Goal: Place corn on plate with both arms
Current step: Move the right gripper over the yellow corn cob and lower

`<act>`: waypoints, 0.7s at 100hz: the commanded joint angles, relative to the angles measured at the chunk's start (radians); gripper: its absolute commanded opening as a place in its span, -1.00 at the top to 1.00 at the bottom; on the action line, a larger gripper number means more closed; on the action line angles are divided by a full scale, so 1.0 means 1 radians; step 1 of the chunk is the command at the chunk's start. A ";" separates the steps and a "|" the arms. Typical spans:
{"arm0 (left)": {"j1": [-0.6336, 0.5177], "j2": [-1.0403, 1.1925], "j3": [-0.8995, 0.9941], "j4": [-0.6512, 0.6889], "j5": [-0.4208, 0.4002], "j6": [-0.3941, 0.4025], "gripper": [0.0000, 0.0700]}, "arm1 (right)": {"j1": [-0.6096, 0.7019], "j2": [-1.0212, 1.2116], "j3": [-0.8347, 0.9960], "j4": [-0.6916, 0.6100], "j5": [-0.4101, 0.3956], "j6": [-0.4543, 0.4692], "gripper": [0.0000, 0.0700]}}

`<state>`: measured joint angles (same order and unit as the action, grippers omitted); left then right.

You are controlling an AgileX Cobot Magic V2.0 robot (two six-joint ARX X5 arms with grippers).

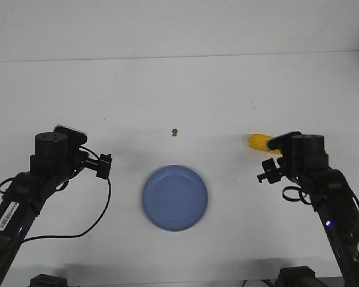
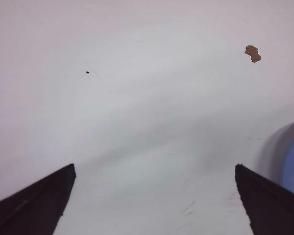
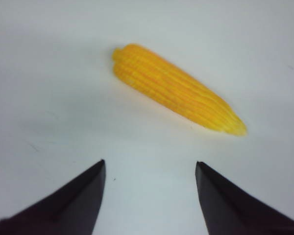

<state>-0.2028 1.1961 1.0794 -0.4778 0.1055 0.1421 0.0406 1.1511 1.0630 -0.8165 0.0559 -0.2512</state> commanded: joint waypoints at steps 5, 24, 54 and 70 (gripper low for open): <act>0.000 0.012 0.010 0.008 0.000 -0.024 -0.92 | 0.016 0.166 0.089 0.020 0.048 -0.082 -0.11; 0.000 0.012 0.010 0.008 0.000 -0.031 -0.92 | 0.016 0.338 0.196 0.023 0.047 -0.113 -0.11; 0.000 0.012 0.010 0.008 0.000 -0.046 -0.92 | 0.010 0.490 0.275 0.024 0.045 -0.148 -0.11; 0.000 0.012 0.010 0.008 0.007 -0.049 -0.92 | 0.002 0.518 0.275 0.011 0.022 -0.150 -0.11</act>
<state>-0.2028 1.1961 1.0794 -0.4778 0.1081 0.1028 0.0448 1.6508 1.3186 -0.8104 0.0883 -0.3901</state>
